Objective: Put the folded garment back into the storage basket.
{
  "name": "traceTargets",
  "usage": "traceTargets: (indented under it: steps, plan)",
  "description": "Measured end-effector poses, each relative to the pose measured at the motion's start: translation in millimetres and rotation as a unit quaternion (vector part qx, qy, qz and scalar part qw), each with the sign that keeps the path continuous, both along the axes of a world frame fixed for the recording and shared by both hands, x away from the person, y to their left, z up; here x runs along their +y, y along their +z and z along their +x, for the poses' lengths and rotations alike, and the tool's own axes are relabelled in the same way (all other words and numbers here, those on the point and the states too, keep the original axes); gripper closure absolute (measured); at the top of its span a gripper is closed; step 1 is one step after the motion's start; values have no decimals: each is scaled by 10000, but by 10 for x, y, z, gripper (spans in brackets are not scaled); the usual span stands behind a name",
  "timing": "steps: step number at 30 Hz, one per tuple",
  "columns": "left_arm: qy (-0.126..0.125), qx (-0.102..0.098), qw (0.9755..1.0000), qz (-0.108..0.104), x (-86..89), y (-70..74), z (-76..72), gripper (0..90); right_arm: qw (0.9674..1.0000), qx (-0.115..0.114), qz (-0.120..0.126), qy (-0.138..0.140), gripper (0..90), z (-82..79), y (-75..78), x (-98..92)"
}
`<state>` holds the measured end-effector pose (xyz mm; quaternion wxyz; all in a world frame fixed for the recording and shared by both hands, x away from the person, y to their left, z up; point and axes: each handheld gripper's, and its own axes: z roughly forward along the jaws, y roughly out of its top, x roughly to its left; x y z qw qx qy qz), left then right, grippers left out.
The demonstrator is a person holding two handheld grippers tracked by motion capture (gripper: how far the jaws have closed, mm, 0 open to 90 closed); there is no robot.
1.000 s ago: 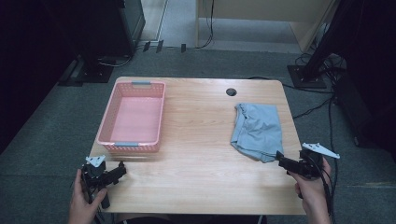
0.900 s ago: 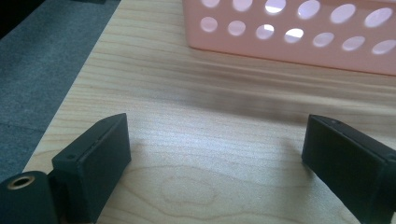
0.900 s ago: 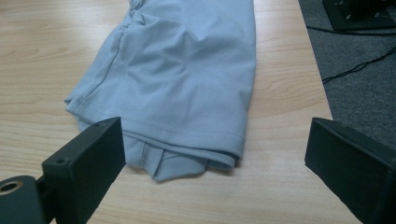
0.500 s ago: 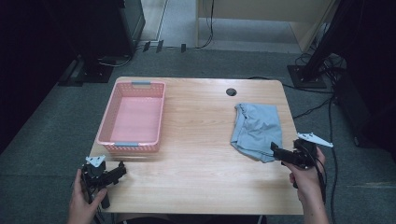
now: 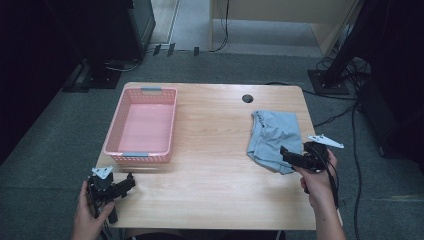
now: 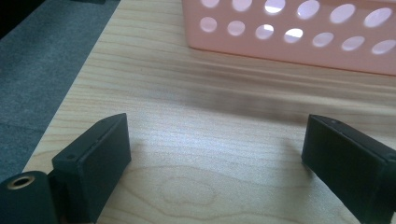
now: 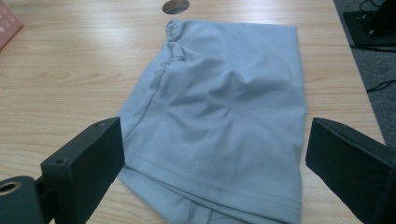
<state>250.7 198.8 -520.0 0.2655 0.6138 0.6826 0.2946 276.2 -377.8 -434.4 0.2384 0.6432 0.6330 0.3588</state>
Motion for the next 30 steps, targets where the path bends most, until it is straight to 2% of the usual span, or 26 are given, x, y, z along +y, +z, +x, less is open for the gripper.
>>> traceTargets:
  steps: [12, 13, 16, 21, 25, 30]
  plan:
    - [-1, 4, 10000, 1, -1, 0, 1, 83, 9999, -125, 12, 4, 45, 169, -3, 144]
    - [1, 3, 10000, 0, -2, 0, 2, 82, 9998, -209, 48, -23, 44, 204, -18, 148]
    - [1, 2, 10000, 0, -2, 0, 2, 83, 9996, -258, 99, -85, 44, 263, -49, 141]
    - [-1, 3, 10000, 1, -2, 0, 2, 82, 9997, -210, 130, -91, 44, 350, -112, 136]
    - [1, 2, 10000, 0, -2, 0, 2, 83, 9998, -129, 139, -105, 45, 452, -219, 148]
    - [2, 2, 10000, -1, -2, 0, 2, 83, 9997, -86, 162, -152, 46, 503, -281, 148]
